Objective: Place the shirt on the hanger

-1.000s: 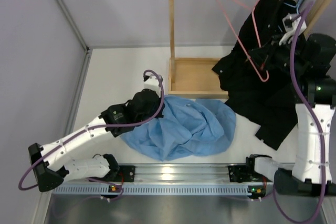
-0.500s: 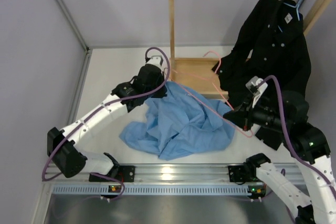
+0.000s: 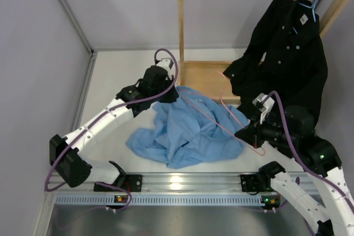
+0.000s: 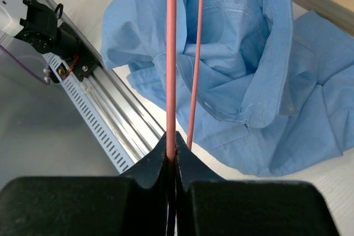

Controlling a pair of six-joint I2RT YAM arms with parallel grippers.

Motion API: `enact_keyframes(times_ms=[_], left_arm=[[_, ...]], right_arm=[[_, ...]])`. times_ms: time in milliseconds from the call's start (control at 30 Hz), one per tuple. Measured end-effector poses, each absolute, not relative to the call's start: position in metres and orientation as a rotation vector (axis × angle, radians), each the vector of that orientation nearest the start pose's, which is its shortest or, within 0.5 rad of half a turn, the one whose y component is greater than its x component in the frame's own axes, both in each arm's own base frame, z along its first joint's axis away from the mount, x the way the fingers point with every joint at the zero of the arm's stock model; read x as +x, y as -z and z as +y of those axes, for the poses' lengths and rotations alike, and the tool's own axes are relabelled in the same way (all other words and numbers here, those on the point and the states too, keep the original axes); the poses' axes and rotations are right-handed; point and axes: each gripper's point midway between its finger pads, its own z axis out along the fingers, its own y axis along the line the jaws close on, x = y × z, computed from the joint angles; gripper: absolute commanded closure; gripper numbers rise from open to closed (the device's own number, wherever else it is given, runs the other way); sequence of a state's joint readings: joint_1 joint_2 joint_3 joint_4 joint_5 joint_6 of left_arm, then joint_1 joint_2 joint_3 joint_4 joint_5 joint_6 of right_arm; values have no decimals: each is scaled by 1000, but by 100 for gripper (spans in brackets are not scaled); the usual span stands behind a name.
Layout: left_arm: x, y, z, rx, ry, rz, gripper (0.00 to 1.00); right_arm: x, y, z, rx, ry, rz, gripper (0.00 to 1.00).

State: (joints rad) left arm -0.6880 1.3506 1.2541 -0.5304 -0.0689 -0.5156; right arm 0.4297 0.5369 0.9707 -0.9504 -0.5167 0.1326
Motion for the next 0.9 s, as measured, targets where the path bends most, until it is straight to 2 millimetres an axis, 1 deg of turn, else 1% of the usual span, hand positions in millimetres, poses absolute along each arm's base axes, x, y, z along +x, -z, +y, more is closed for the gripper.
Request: enact_keyframes(times_ms=[100,167,233,367,433,500,533,567,633,700,733,767,800,867,900], left_arm=[[298,-232,-257,183,591,2251,100],[292,-235,-264,254,635,2248,100],[285,-244,-274,361,703,2228,100],[258,-272,-297,622,861,2140,100],[241,-284,-305,728,902,2089,100],[216,-300,-314,842,935,2026,100],[201,-311,-319,892,948,1986,100],[186,-323,-324,942,966,1944,100],[158,-351,-335,1014,985,1859,100],[135,-376,-342,1048,997,1786,100],[128,-389,-343,1051,999,1758,100],[121,-401,-344,1050,1007,1728,100],[119,-413,-343,1035,1006,1703,100],[124,-430,-338,981,977,1679,100],[131,-436,-333,930,941,1680,100]], right_arm=[[108,-257,154,-651,-885,2044,100],[105,-253,156,-671,-896,2053,100],[101,-249,159,-698,-910,2063,100],[97,-240,168,-753,-955,2095,100],[99,-233,174,-768,-981,2124,100],[104,-229,180,-759,-1004,2139,100],[109,-231,185,-741,-1021,2128,100],[114,-235,190,-725,-1037,2109,100],[125,-252,201,-688,-1078,2026,100],[132,-279,210,-678,-1121,1893,100],[133,-294,215,-684,-1144,1813,100],[133,-308,219,-694,-1170,1740,100],[132,-319,221,-702,-1189,1686,100],[128,-345,226,-723,-1233,1559,100],[127,-355,228,-728,-1249,1513,100]])
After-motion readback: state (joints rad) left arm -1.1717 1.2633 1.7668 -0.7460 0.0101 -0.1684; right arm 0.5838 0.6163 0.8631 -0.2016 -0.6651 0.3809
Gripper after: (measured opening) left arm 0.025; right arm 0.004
